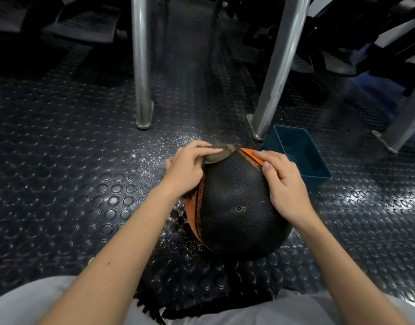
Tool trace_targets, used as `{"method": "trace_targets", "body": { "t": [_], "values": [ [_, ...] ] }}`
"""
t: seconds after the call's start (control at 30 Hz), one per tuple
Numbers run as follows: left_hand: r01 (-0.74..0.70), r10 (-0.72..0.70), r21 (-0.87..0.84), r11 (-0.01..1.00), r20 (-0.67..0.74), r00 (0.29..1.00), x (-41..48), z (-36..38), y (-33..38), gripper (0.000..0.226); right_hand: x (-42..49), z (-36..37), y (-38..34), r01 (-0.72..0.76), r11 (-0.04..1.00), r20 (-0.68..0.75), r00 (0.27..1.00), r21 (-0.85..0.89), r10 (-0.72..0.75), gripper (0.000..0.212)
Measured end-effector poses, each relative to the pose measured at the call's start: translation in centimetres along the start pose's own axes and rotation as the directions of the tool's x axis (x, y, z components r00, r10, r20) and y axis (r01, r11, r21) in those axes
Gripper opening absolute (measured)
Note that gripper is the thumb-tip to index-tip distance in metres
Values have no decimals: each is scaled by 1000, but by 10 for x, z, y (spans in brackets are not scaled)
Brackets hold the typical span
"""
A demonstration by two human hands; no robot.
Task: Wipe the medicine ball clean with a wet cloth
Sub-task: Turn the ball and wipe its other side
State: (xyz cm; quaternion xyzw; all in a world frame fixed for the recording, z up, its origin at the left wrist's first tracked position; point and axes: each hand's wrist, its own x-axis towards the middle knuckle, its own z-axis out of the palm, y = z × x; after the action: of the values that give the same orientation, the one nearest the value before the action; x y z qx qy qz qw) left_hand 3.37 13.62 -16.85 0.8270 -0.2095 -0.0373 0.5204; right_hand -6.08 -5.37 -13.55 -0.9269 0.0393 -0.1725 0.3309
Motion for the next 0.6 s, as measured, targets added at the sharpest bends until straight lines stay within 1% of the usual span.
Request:
{"method": "trace_targets", "body": {
  "t": [0.07, 0.13, 0.2, 0.23, 0.27, 0.3, 0.37, 0.4, 0.43, 0.53, 0.6],
  "values": [
    [57, -57, 0, 998, -17, 998, -3, -2, -8, 77, -1, 2, -2, 11, 1000, 1, 1000, -14, -11, 33],
    [122, -122, 50, 991, -5, 992, -7, -2, -7, 65, -2, 2, -5, 20, 1000, -6, 1000, -17, -20, 31],
    [175, -174, 141, 974, -21, 985, -6, -4, 0, 52, -3, 2, -8, 15, 1000, -6, 1000, -11, -15, 29],
    [153, -149, 143, 978, -37, 988, -7, -6, 6, 51, -3, 2, -8, 13, 1000, -1, 1000, -10, -13, 29],
    [89, -84, 128, 988, -40, 996, -6, -7, 15, 52, -2, 1, -8, 13, 1000, 1, 1000, -12, -13, 29],
    [13, -12, 122, 992, -12, 1000, -8, -8, 28, 53, -1, 0, -7, 16, 1000, -1, 1000, -11, -16, 29],
    [-107, 90, 161, 981, 111, 990, -12, -4, 48, 56, 0, -1, -5, 31, 1000, -10, 999, -2, -31, 29],
    [-125, 102, 152, 981, 148, 984, -14, 0, 51, 56, 0, -2, -5, 36, 999, -9, 999, 2, -36, 30],
    [-121, 100, 130, 984, 158, 982, -14, 2, 53, 56, 0, -2, -6, 30, 1000, -4, 1000, 6, -30, 30],
    [-52, 47, 55, 997, 87, 995, -7, 4, 35, 58, 1, 0, -8, -5, 1000, 15, 1000, -1, 5, 27],
    [4, -4, -5, 1000, 51, 999, -2, 1, 16, 63, 1, 4, -9, 30, 999, 11, 1000, -45, -29, 30]
  ]
}}
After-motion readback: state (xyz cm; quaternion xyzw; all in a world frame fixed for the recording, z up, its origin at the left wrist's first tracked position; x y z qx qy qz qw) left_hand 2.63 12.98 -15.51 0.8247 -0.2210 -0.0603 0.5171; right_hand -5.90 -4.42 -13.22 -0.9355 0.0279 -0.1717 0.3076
